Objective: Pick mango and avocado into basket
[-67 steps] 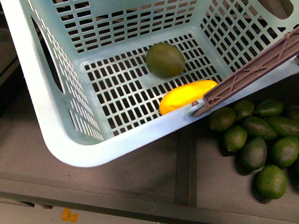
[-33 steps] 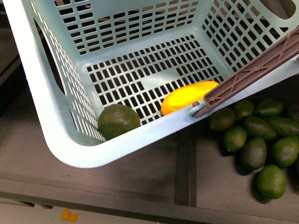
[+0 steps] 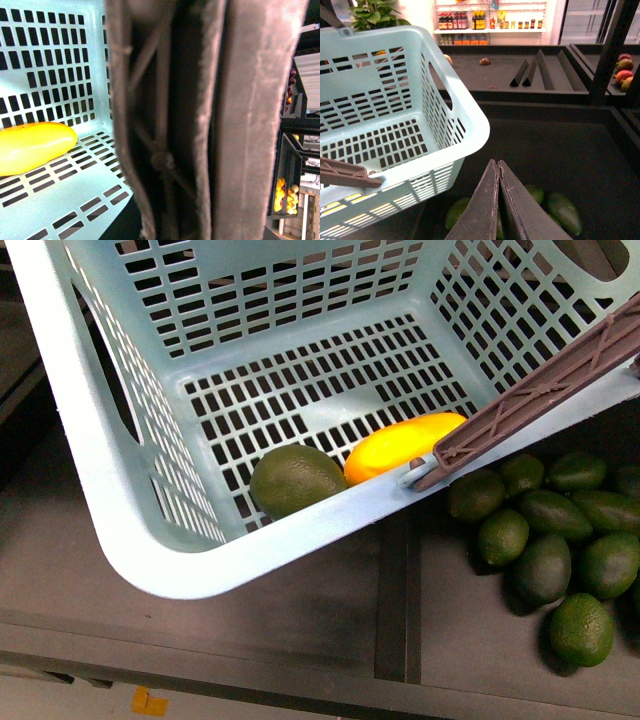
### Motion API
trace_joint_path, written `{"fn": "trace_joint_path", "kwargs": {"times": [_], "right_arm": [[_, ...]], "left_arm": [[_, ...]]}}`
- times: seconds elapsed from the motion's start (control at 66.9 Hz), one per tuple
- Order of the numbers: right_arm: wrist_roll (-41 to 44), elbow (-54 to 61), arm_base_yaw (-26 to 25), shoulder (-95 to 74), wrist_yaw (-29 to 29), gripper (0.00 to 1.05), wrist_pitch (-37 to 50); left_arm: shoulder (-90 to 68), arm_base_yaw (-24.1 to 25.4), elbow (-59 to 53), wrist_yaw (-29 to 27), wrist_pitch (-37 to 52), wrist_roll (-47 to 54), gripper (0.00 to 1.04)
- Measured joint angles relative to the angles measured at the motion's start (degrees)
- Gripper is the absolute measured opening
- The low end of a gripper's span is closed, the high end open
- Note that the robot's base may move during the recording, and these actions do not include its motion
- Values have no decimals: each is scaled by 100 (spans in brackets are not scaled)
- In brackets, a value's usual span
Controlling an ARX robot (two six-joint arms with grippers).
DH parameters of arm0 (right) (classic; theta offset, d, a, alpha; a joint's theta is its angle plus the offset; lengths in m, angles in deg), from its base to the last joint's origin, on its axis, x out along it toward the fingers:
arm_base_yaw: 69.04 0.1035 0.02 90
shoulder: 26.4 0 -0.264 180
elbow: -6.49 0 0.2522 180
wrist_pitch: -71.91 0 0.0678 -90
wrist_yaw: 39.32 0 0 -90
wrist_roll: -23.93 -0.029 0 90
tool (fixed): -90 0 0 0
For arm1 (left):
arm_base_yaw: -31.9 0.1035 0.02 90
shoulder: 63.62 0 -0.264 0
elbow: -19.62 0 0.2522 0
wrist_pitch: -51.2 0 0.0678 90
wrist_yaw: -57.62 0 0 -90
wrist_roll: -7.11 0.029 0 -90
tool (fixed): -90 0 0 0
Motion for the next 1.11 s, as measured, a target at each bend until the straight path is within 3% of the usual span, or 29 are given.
{"fn": "trace_joint_path", "kwargs": {"times": [0.971,1.105], "right_arm": [[0,2,-2,2608,0,2,-2511],[2,0,-4,3462,2,2,-3467]], "left_arm": [[0,-2,0,2,0,2,15],[0,0,0,7,0,2,15]]}}
